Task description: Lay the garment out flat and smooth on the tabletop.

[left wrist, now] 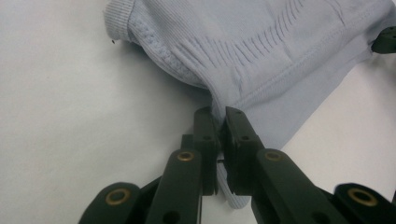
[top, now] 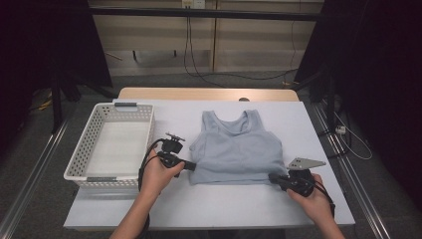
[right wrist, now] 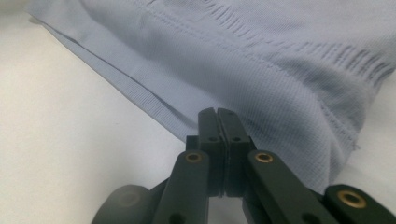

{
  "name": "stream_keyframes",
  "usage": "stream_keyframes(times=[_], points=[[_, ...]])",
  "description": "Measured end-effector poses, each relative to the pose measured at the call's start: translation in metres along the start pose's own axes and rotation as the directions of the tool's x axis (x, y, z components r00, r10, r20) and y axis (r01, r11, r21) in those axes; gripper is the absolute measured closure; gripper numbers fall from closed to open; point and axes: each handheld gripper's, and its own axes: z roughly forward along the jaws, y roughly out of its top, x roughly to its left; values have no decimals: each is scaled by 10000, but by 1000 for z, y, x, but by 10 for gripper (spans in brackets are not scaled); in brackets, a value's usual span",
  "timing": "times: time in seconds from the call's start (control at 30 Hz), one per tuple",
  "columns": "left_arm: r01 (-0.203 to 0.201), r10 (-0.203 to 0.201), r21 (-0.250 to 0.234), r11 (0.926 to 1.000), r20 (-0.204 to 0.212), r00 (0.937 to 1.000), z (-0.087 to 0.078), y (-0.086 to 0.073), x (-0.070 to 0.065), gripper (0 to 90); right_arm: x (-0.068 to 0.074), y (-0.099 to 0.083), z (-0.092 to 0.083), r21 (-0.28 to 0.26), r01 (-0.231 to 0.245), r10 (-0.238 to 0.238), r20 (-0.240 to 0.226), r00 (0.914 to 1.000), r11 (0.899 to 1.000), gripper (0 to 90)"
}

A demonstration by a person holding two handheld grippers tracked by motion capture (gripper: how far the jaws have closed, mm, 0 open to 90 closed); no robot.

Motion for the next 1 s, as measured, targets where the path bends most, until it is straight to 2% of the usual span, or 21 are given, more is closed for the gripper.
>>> stream_keyframes(times=[0.1,0.2,0.27,0.4,0.53,0.63,0.73,0.77,0.8,0.83,0.9,1.0], points=[[-48,49,34,10000,-93,9999,1,0,-1,845,-5,2,-7,-405,-276,279,52,9996,9988,859],[-68,69,67,10000,-245,9997,3,0,-1,845,-13,2,-17,-908,-756,805,516,9954,9930,810],[-144,147,143,9998,-232,9996,3,0,0,845,-22,0,-22,-1114,-1130,1240,976,9875,9873,795],[-53,55,68,10000,-197,9998,3,1,0,845,-33,-7,-23,-1107,-1553,1707,1460,9745,9816,725],[-59,59,3,10000,-192,9998,3,0,0,845,-39,-17,-13,-555,-1784,1857,1834,9653,9824,695],[-106,105,-71,9999,-184,9998,2,1,-1,844,-41,-20,-6,-561,-1926,1993,1642,9661,9797,673],[-126,125,-58,9999,-240,9996,2,1,-1,844,-39,-17,-3,-494,-1885,1941,1652,9670,9808,680],[-130,129,-53,9999,-227,9997,2,1,-1,843,-39,-17,-2,-490,-1850,1906,1657,9676,9815,757],[-103,102,-65,9999,-241,9997,2,1,-1,843,-38,-16,-1,-437,-1803,1847,1393,9729,9826,837],[-86,85,-76,9999,-209,9997,2,1,-1,843,-37,-14,-1,-369,-1627,1664,1459,9752,9860,865],[-116,115,-78,9999,-195,9997,1,2,0,844,-37,-10,-1,-171,-1486,1495,1508,9772,9887,883],[-64,62,-170,9998,-144,9999,0,2,-1,844,-39,-9,-7,-313,-1470,1501,1491,9774,9886,887]])
